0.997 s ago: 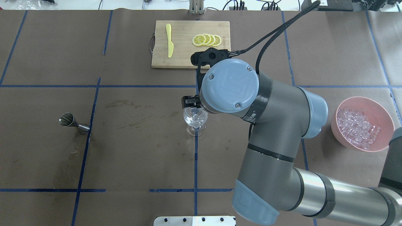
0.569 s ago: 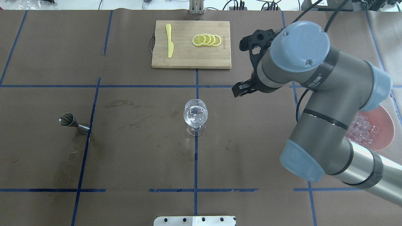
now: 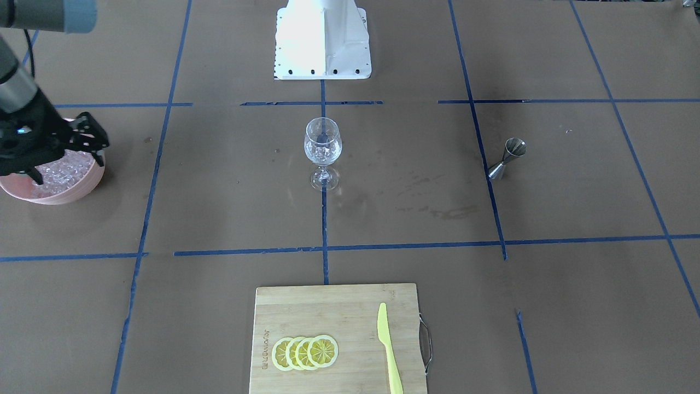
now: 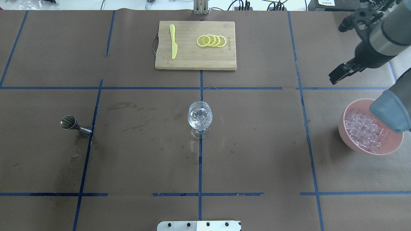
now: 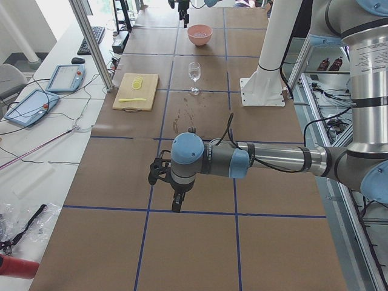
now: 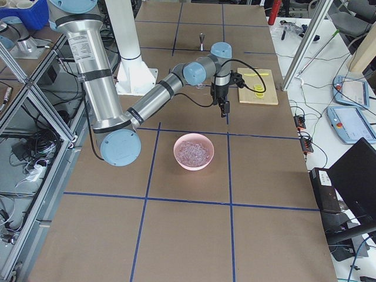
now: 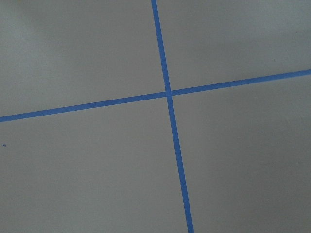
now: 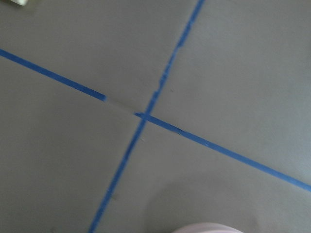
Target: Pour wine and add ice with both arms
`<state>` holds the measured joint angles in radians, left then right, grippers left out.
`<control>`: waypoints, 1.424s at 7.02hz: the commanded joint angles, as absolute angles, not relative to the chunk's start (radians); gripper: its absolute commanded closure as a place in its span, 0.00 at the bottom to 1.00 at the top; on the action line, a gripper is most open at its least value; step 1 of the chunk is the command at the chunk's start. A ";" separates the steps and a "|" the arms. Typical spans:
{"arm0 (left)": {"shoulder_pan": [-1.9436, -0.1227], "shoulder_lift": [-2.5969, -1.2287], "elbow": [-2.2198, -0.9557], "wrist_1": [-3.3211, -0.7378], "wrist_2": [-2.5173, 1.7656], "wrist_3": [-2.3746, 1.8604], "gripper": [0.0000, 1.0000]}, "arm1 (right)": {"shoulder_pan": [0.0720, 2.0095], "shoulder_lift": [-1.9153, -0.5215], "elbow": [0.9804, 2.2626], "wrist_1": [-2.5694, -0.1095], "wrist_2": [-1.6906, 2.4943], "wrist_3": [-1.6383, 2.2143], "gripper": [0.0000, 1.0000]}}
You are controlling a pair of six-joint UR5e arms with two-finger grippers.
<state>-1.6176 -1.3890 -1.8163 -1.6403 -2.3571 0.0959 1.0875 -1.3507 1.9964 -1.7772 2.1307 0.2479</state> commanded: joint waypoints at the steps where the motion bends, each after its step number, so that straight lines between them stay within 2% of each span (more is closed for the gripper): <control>1: -1.615 -1.362 -1.830 -1.638 -2.362 0.100 0.00 | 1.227 -1.547 1.971 -1.761 2.168 0.167 0.00; 3: -1.612 -1.362 -1.822 -1.640 -2.358 0.100 0.00 | 1.391 -1.672 1.938 -1.759 2.154 0.082 0.00; 5: -1.612 -1.361 -1.822 -1.646 -2.364 0.106 0.00 | 1.492 -1.719 1.913 -1.759 2.193 -0.049 0.00; 10: -1.612 -1.362 -1.825 -1.647 -2.364 0.107 0.00 | 1.522 -1.769 1.885 -1.758 2.309 -0.045 0.00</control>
<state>-1.6122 -1.3619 -1.8253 -1.6473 -2.3642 0.1073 1.5200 -1.7647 1.8856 -1.7585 2.3007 -0.0459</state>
